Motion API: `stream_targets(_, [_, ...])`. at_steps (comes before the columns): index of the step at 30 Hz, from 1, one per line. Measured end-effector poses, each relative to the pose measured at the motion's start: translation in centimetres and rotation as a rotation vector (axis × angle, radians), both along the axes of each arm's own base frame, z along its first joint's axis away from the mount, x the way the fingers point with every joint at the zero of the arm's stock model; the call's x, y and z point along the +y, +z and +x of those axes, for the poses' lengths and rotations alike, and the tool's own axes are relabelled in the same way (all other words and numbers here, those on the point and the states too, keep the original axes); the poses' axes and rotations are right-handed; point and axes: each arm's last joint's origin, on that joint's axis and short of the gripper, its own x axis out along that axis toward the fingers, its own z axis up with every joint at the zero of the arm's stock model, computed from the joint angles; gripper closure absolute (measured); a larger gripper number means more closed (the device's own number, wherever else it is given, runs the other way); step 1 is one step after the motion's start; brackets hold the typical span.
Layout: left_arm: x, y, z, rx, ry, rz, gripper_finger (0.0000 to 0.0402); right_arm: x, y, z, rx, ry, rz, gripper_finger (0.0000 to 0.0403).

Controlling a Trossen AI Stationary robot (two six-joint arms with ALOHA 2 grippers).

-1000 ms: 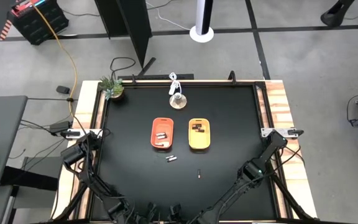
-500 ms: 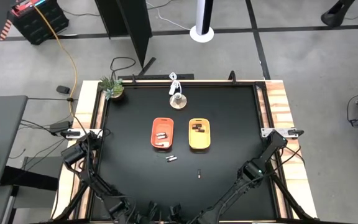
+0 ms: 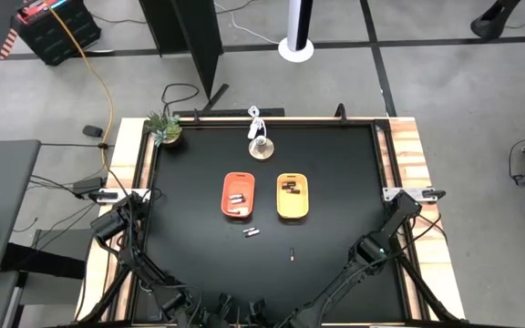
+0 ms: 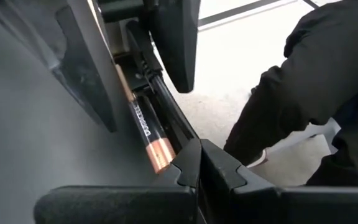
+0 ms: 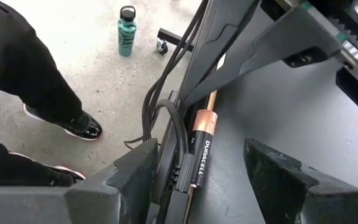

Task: Sort batteries
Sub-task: Put the black battery into the yellow bin

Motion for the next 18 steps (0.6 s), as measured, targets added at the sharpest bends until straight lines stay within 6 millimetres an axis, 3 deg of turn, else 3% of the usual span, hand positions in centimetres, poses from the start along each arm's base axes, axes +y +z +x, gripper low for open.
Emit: stream_targets(18, [1.5, -0.4, 1.2, 0.070, 0.070, 0.001, 0.0398, 0.0, 0.2, 0.0, -0.006, 0.000, -0.001, 0.0147])
